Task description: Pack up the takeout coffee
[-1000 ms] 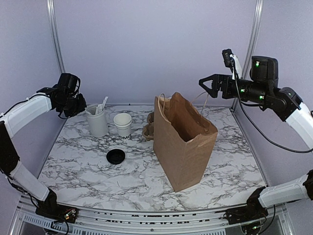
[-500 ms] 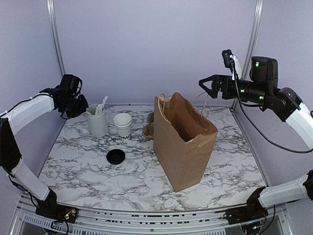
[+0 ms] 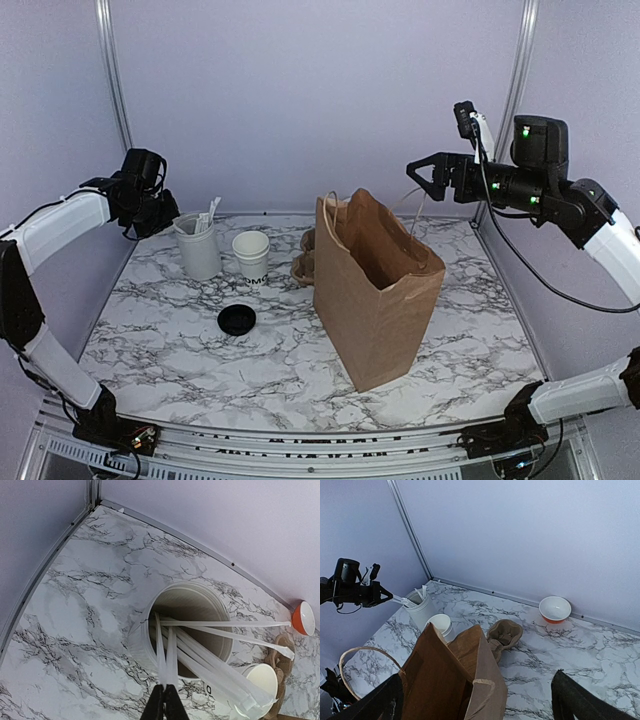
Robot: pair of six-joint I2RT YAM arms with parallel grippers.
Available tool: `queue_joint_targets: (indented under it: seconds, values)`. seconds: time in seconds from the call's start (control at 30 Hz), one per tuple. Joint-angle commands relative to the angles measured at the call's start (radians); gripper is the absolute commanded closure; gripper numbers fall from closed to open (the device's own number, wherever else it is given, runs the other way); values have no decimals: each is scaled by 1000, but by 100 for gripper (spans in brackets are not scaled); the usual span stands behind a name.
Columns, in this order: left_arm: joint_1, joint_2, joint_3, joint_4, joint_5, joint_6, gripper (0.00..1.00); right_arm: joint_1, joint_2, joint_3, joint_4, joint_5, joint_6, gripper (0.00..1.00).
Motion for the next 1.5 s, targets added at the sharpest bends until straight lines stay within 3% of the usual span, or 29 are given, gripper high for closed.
queue_joint_targets:
  seconds: [0.0, 0.1, 0.77, 1.03, 1.3, 1.47]
  values:
    - [10, 26, 41, 15, -21, 36, 96, -9, -1, 1, 11, -2, 10, 0]
    - [9, 32, 46, 17, -16, 41, 100, -9, 0, 0, 11, -2, 11, 0]
    - [10, 11, 145, -43, 101, 163, 100, -9, 15, 10, 16, -11, 13, 0]
    - [10, 8, 150, -51, 91, 193, 89, -10, 23, 17, 17, -16, 15, 0]
    - [10, -14, 118, -57, 68, 174, 87, -9, 33, 26, 17, -24, 18, 0]
    - [21, -38, 51, -59, 44, 126, 75, -9, 40, 28, 15, -32, 20, 0]
